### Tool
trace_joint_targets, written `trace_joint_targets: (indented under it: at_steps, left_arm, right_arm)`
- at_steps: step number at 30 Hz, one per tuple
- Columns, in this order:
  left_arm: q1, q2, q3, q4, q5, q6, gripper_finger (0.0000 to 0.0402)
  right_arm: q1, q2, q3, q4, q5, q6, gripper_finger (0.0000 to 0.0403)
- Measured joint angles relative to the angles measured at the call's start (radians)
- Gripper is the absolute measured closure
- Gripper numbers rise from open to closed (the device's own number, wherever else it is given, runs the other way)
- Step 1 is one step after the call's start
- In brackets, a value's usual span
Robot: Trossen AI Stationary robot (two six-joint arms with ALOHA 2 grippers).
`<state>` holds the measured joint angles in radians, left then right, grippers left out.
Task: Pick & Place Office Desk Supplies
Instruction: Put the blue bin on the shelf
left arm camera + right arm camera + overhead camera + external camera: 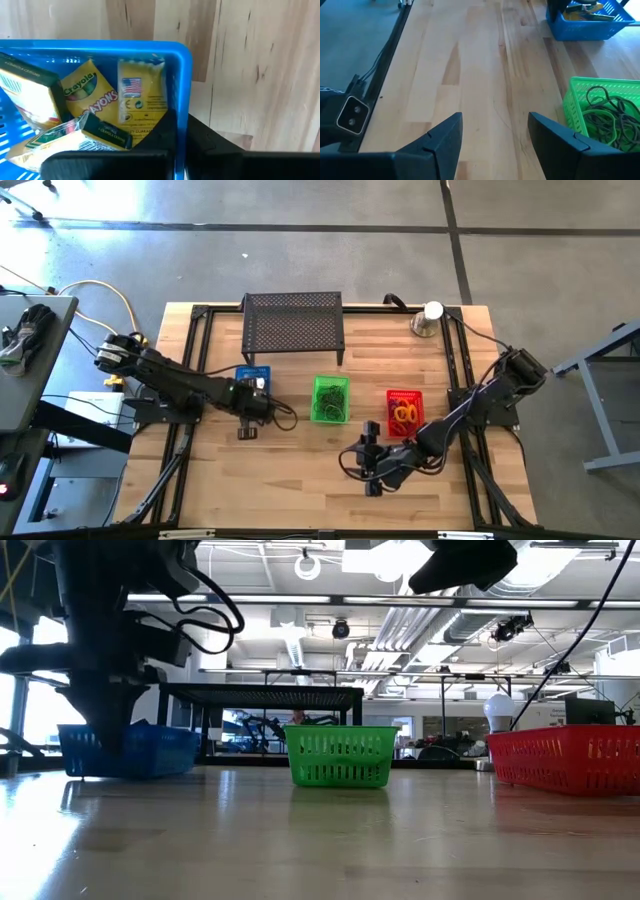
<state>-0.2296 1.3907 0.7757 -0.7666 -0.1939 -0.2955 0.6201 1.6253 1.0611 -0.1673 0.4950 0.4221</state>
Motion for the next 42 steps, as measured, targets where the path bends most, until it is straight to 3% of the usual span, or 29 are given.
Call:
trace_joint_targets:
  at_steps: [7, 15, 20, 30, 35, 42]
  left_arm:
    - [-0.076, 0.002, 0.081, -0.047, 0.031, -0.057, 0.0399]
    - [-0.139, 0.002, 0.358, -0.232, 0.045, -0.072, 0.0400]
    - [-0.127, 0.002, 0.534, -0.407, -0.023, -0.064, 0.0400]
    - [0.001, 0.001, 0.763, -0.544, -0.077, 0.102, 0.0400]
    - [0.111, 0.001, 0.785, -0.603, -0.142, 0.197, 0.0401]
    - [0.307, 0.001, 0.785, -0.619, -0.135, 0.392, 0.0401]
  right_arm:
    - [-0.002, 0.000, 0.000, 0.000, 0.000, -0.006, 0.0188]
    - [-0.002, 0.000, 0.000, -0.002, 0.000, -0.035, 0.0188]
    - [-0.002, 0.000, 0.000, -0.002, 0.000, -0.051, 0.0188]
    - [-0.002, 0.000, 0.000, -0.002, 0.000, -0.083, 0.0188]
    - [-0.018, 0.000, 0.000, -0.003, -0.001, -0.094, 0.0188]
    - [-0.061, 0.000, 0.000, -0.002, 0.000, -0.106, 0.0188]
